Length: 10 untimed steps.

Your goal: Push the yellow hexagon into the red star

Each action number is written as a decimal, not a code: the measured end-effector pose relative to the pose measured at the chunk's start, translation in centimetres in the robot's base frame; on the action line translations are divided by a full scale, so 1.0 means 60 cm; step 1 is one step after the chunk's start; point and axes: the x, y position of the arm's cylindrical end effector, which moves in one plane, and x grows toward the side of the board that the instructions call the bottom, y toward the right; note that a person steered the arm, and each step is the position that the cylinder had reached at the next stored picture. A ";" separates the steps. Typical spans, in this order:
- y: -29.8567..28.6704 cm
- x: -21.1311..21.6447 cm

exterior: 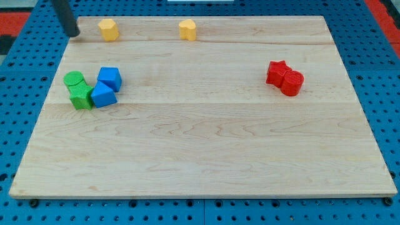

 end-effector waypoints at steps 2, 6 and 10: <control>0.211 -0.043; 0.124 0.005; 0.300 0.008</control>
